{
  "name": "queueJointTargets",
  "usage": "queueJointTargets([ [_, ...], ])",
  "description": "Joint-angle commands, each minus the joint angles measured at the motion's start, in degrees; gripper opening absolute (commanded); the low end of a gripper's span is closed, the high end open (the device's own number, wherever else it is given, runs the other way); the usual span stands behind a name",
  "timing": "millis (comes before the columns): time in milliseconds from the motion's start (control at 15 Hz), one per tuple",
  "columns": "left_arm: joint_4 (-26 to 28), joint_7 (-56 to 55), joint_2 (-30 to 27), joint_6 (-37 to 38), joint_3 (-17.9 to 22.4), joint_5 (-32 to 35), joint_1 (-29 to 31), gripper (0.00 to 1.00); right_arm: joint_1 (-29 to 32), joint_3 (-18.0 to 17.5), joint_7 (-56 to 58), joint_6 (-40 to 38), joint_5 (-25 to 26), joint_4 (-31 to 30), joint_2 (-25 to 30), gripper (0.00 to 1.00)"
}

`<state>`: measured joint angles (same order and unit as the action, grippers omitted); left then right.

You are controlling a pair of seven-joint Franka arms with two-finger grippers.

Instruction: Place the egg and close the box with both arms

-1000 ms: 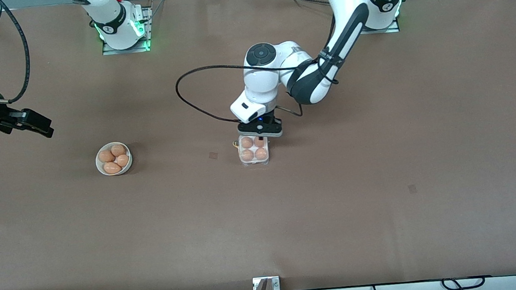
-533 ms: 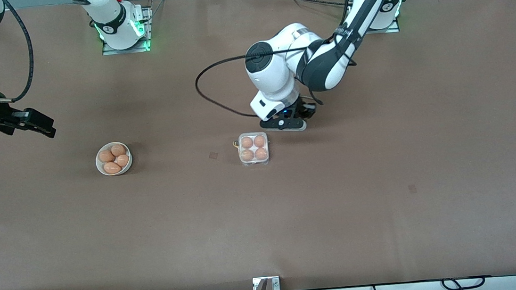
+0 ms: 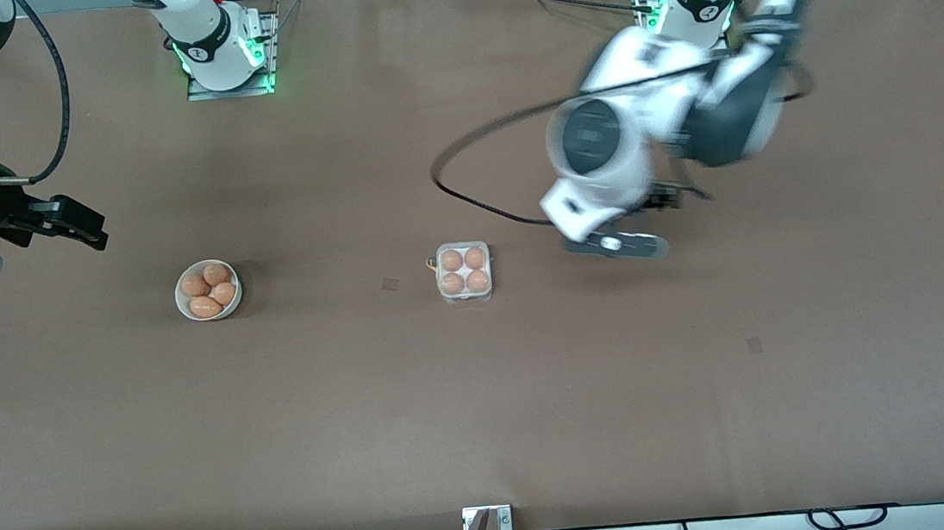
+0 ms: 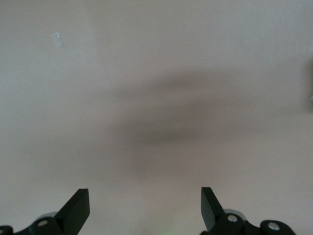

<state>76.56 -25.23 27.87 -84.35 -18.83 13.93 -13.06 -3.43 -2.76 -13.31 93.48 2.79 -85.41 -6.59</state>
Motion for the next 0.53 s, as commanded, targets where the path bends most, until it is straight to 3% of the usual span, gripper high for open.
queueJointTargets([
  [0,-1.8,1.4,-3.5,1.8,-1.0,-6.3,8.3,1.0,-0.2,0.0,1.1,0.3,0.4,0.3,0.1,1.0],
  [133,-4.9,1.4,-4.3,1.8,-0.9,-10.7,14.8,1.0,-0.4,0.0,1.1,0.4,0.4,0.4,0.0,1.0],
  [267,-4.6,2.0,-7.7,1.7,0.7,-13.2,16.8,1.0,-0.4,0.0,1.0,0.3,0.5,0.4,0.0,1.0],
  [400,-2.7,9.2,-11.5,1.8,6.3,-13.9,16.5,1.0,-0.4,0.0,1.2,0.4,0.5,0.4,0.0,1.0],
  [467,1.0,14.2,-14.7,1.3,8.4,-14.3,16.4,1.0,-0.5,0.0,1.2,0.3,0.5,0.4,0.0,1.0],
])
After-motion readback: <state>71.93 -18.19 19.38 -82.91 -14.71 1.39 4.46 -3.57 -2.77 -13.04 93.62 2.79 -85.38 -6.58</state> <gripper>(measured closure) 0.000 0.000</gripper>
